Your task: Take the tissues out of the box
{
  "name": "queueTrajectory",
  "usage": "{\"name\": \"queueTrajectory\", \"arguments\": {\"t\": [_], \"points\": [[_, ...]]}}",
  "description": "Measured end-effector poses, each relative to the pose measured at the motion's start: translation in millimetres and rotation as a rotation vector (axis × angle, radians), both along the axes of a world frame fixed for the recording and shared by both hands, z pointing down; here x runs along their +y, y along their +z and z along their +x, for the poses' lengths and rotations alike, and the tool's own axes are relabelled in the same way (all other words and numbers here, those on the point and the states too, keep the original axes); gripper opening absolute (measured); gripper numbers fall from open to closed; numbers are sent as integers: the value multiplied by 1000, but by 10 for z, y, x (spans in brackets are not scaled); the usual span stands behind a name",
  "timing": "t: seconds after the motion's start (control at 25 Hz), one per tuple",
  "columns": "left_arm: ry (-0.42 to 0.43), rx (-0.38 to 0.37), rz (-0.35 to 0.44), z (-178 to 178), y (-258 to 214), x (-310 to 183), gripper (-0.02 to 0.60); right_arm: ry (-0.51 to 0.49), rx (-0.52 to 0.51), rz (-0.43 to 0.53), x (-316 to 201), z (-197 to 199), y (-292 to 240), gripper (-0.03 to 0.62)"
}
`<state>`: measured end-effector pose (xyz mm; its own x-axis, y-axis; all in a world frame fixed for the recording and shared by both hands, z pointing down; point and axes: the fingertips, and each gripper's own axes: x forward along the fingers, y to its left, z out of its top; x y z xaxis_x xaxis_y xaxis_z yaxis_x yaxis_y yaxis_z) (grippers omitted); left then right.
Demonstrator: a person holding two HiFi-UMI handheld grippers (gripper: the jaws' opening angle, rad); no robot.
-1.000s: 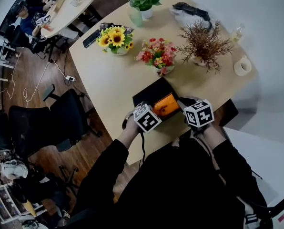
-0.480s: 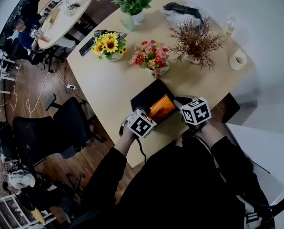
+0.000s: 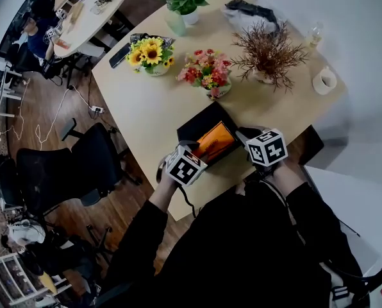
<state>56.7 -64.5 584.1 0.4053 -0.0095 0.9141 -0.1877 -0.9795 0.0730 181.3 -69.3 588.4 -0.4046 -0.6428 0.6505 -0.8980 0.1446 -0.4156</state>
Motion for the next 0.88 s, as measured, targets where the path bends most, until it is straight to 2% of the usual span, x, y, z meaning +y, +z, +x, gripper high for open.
{"name": "queueTrajectory", "arguments": {"t": [0.28,0.56,0.88], "points": [[-51,64,-19,-63,-236,-19,135,-7,-10,0,-4,4,0,54],[-103,168,35,-154,-689,12,135,-20,-9,-4,10,20,10,54],[-280,260,119,-719,-1150,-195,135,-32,5,-15,21,39,10,54]]}}
